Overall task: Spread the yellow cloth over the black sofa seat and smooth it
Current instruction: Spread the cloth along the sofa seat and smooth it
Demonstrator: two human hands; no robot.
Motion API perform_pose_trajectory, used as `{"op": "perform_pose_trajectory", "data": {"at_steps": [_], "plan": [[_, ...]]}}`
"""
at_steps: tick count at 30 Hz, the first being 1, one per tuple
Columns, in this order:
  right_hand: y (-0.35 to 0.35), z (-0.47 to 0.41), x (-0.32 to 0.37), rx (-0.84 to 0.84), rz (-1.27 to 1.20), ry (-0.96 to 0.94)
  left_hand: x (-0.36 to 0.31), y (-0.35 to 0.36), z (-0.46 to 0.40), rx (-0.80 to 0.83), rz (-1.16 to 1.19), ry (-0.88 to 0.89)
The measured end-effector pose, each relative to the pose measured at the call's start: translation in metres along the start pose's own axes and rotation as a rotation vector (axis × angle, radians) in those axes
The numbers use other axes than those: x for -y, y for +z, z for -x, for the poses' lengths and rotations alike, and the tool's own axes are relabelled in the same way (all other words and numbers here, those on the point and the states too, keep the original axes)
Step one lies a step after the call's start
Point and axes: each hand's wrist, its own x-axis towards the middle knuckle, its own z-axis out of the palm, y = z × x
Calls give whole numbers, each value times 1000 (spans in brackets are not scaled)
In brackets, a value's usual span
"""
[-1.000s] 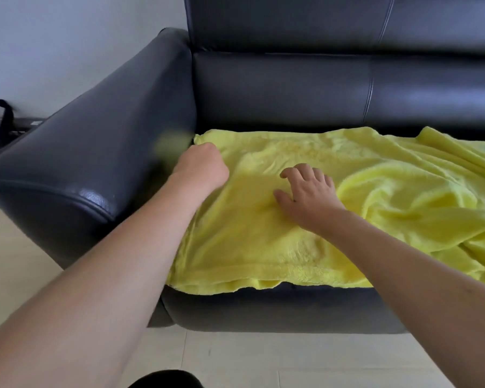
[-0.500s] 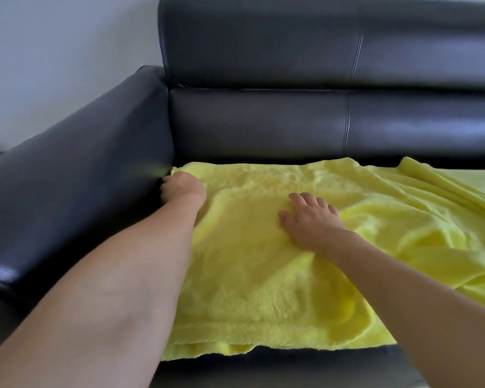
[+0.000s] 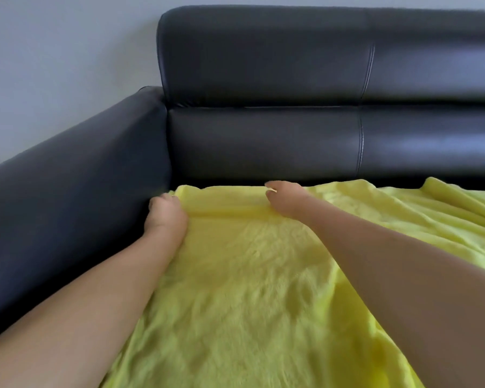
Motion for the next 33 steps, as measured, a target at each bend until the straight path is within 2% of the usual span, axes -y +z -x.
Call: {"op": "perform_pose_trajectory", "data": {"at_steps": [1, 2, 4, 6, 8, 12, 15, 17, 19, 21, 22, 24, 25, 27, 30, 33], "plan": [[-2, -11, -2, -36, 71, 4, 2, -6, -5, -4, 10, -5], [-5, -19, -2, -81, 94, 24, 4, -13, -10, -17, 117, -54], [-11, -32, -2, -138, 90, 47, 5, -27, -23, -70, 493, -176], [-11, -43, 0, -105, 87, -2, -2, -33, -30, -82, 875, -302], [0, -54, 6, -56, 71, -23, -16, -28, -33, -54, 1070, -343], [30, -74, 3, -160, 97, -14, -33, 1, -45, -8, 1035, -308], [26, -72, -14, -256, 222, -35, -32, 9, -60, -88, 983, -257], [19, -70, -24, -288, 337, -35, -33, 11, -65, -75, 955, -211], [12, -69, -29, -275, 450, -20, -34, 12, -67, 11, 929, -121], [6, -70, -26, -242, 552, 1, -31, 10, -67, 177, 953, -56], [3, -69, -23, -257, 580, -23, -28, 8, -67, 261, 960, -49], [2, -71, -7, -318, 546, -190, -23, 5, -66, 342, 953, -75], [5, -70, 4, -313, 480, -300, -22, 4, -64, 340, 941, -83], [20, -68, 22, -191, 293, -426, -19, -1, -57, 275, 902, -84], [39, -67, 28, 47, 237, -385, -15, -14, -17, 146, 876, -118], [37, -66, 23, 29, 273, -370, -16, -18, 45, 151, 939, -129]]}}
